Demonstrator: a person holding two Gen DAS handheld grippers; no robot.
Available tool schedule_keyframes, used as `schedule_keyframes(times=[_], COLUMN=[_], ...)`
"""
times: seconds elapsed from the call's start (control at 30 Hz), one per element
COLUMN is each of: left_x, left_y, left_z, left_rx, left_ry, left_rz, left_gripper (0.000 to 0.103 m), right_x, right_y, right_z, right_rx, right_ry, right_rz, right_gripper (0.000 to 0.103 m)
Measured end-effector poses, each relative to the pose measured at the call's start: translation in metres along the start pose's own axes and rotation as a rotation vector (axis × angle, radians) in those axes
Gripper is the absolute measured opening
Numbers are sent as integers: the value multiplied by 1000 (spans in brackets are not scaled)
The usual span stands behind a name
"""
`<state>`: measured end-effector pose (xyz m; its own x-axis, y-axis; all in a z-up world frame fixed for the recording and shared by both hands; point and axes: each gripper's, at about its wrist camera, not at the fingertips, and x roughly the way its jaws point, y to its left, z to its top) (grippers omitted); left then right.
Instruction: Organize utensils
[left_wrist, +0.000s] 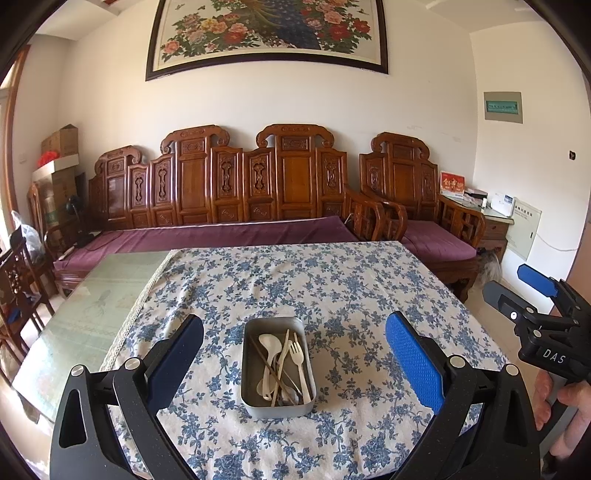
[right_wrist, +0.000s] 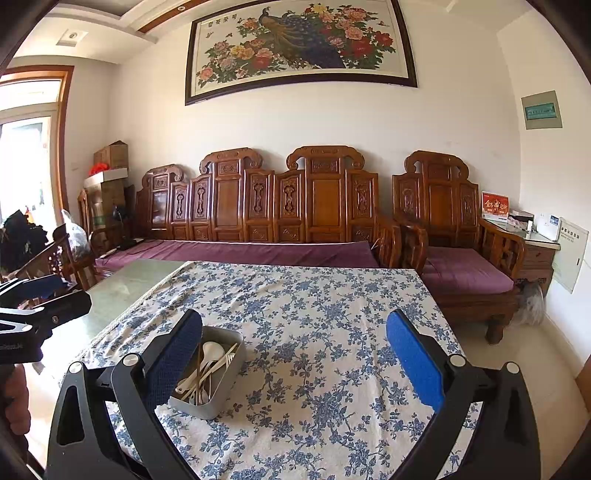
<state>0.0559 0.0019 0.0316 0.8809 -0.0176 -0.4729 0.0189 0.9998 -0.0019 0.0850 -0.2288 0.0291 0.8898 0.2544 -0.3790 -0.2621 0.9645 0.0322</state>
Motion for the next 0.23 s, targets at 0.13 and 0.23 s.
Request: schedule_keyframes(times=[0.13, 0.23], left_x=[-2, -3], left_y=[2, 2], left_z=[1, 2], left_rx=[-5, -5], left_ry=[-2, -4], left_rz=[-7, -7], left_gripper=[95, 95], right_x=[0, 0], right_y=[0, 0], right_z=[0, 0], right_rx=[-1, 0], right_ry=[-1, -1], right_rz=[-1, -1], right_gripper=[100, 100])
